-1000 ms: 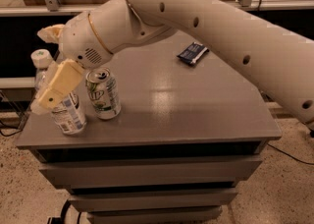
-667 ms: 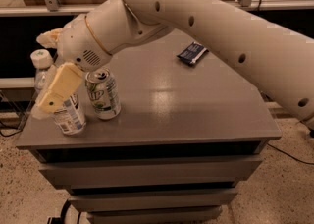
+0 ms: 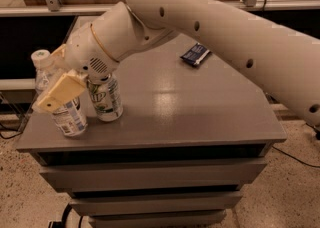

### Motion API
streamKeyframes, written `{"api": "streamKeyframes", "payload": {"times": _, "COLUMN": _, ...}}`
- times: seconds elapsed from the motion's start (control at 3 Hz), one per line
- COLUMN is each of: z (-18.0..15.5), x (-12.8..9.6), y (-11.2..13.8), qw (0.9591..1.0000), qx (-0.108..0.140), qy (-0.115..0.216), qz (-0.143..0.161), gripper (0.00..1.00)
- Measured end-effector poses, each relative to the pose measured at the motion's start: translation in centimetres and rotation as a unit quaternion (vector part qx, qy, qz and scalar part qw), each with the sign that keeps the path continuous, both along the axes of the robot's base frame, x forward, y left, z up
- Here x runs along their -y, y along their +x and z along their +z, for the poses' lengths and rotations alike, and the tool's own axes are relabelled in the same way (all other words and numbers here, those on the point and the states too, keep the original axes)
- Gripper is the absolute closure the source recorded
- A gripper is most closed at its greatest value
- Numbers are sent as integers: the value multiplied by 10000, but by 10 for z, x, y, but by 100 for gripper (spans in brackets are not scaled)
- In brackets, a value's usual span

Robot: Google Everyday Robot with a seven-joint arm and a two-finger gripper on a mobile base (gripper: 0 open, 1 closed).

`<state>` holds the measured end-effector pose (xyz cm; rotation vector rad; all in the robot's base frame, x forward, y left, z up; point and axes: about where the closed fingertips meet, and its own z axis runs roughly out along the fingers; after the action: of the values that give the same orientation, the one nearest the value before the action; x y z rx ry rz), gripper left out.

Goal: Pick blue plastic bottle

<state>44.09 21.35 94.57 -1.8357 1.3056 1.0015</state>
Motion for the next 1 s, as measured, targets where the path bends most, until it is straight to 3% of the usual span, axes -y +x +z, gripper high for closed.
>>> {"api": "streamKeyframes", "payload": {"times": 0.67, "z": 5, "x": 2, "y": -2, "qw": 10000, "qx": -10, "qy": 53, "qz": 11, "gripper": 87}}
{"api": "streamKeyframes", "payload": {"times": 1.0, "z": 24, "x": 2, "y": 4, "qw": 9999, "qx": 61, "qy": 85, "qz": 14, "gripper": 100}}
